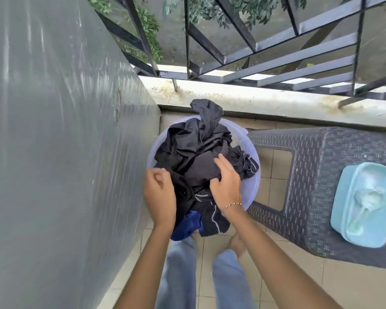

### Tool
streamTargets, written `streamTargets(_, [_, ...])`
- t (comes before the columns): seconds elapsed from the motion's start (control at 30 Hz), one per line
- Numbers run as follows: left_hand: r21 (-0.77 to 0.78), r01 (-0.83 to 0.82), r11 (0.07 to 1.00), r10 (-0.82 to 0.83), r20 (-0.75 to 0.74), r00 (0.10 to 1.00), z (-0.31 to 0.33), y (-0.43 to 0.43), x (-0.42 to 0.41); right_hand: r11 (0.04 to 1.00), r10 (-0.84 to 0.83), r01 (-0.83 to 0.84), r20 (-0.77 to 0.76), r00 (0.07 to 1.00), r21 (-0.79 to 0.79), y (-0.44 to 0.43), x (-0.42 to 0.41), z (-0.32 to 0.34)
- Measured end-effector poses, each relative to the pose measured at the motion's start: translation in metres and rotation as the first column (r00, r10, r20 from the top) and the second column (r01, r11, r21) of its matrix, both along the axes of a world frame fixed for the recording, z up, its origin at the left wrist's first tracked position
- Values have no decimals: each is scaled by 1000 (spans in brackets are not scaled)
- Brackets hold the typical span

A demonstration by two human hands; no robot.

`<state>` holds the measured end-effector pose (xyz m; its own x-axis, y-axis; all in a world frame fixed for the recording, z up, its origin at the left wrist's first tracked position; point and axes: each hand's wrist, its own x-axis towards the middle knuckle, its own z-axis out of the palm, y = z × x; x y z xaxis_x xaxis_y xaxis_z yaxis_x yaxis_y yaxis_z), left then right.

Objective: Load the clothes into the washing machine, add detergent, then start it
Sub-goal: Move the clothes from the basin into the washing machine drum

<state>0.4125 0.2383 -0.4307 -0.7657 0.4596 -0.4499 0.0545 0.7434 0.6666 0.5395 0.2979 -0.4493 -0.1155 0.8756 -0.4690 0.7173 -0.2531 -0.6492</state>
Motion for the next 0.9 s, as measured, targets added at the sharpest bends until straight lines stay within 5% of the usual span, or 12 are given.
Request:
streamTargets(0.1, [-202,51,978,45,447,894,1,-9,-1,998,45,-42,-57,997,54,-25,-10,12])
streamTargets(0.2, [-277,190,942,146,846,513,1,-18,-2,992,47,-36,-92,995,117,-45,-9,24])
streamTargets(0.3, [-79,-84,993,93,980,177,0,-19,3,986,69,-43,-156,985,163,-51,-7,34])
streamTargets(0.4, [-87,-294,952,168,950,262,1,-10,8,983,184,-173,-233,955,67,-42,2,34])
streamTargets(0.5, [-146,-347,927,307,825,474,0,4,8,983,185,-183,-98,978,22,-26,25,11])
streamTargets(0.57, [-179,-401,898,380,775,504,-1,13,2,977,139,-135,18,990,-163,-15,38,-7])
streamTargets(0.7, [-210,-411,887,407,778,480,0,24,-9,899,72,-55,23,997,-434,-10,44,-35])
streamTargets(0.9, [-100,-600,793,312,914,260,-2,7,-22,876,-254,237,18,967,-420,-17,30,-42])
